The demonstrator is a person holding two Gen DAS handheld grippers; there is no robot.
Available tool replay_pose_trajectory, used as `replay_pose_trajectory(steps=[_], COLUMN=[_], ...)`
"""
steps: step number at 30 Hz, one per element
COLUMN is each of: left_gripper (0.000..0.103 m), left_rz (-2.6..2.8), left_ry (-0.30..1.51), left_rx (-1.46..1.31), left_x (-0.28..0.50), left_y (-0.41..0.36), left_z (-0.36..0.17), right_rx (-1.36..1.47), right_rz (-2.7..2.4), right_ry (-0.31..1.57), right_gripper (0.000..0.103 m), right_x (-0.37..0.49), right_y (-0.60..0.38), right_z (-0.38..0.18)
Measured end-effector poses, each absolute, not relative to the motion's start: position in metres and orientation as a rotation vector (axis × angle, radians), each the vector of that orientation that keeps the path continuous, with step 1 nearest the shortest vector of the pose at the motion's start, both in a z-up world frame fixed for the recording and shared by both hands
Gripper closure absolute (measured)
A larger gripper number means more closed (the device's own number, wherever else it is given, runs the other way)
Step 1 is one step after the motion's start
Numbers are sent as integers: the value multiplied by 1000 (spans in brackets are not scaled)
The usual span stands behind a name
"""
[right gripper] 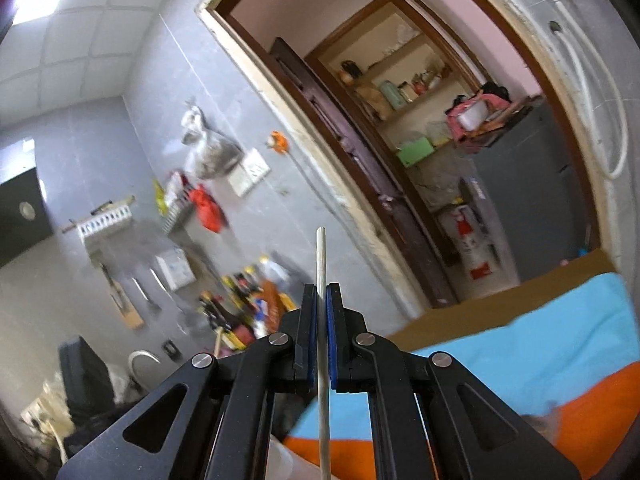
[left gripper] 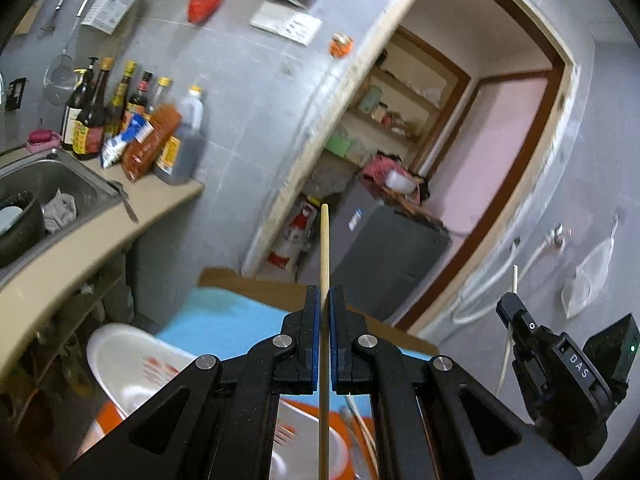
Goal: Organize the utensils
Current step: 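Lift both chopsticks and drop them into the white caddy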
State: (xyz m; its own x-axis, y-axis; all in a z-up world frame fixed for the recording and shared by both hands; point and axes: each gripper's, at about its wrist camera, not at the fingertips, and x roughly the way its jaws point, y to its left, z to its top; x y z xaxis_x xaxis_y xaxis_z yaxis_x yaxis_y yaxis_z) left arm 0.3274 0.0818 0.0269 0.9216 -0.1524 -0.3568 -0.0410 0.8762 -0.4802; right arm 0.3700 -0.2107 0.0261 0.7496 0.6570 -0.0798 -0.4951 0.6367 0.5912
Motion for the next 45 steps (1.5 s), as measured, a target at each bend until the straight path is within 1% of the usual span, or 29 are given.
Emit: replay_pose_trajectory(steps=[5, 10, 14, 21, 30, 35, 39, 40, 42, 44, 45], left_gripper=[101, 101, 101, 101, 101, 101, 100, 99, 96, 86, 76], left_rz=[-32, -16, 3, 60, 47, 33, 0, -6, -21, -34, -35], left_ry=[335, 287, 262, 217, 238, 260, 308, 323, 348, 361, 364], left_rx=[-489, -525, -542, -522, -535, -512, -467, -453, -428, -416, -412], left_x=[330, 342, 345, 337, 335, 328, 322, 321, 317, 313, 310], left_y=[130, 168, 182, 183, 183, 180, 172, 170, 165, 160, 157], left_z=[32, 17, 4, -15, -28, -33, -37, -38, -39, -39, -38], right_rx=[605, 542, 475, 391, 317, 262, 235, 230, 227, 234, 234], right_rz=[668, 614, 539, 416, 425, 448, 468, 476, 484, 488, 485], right_ry=[229, 169, 110, 15, 44, 96, 148, 163, 184, 193, 196], right_gripper=[101, 101, 101, 100, 100, 100, 97, 96, 87, 83, 83], right_x=[365, 361, 353, 334, 324, 320, 315, 314, 313, 310, 309], right_y=[-160, -119, -97, -85, -76, -71, -72, -72, -74, -79, -81], right_z=[34, 33, 23, 7, -3, -13, -19, -20, -22, -21, -20])
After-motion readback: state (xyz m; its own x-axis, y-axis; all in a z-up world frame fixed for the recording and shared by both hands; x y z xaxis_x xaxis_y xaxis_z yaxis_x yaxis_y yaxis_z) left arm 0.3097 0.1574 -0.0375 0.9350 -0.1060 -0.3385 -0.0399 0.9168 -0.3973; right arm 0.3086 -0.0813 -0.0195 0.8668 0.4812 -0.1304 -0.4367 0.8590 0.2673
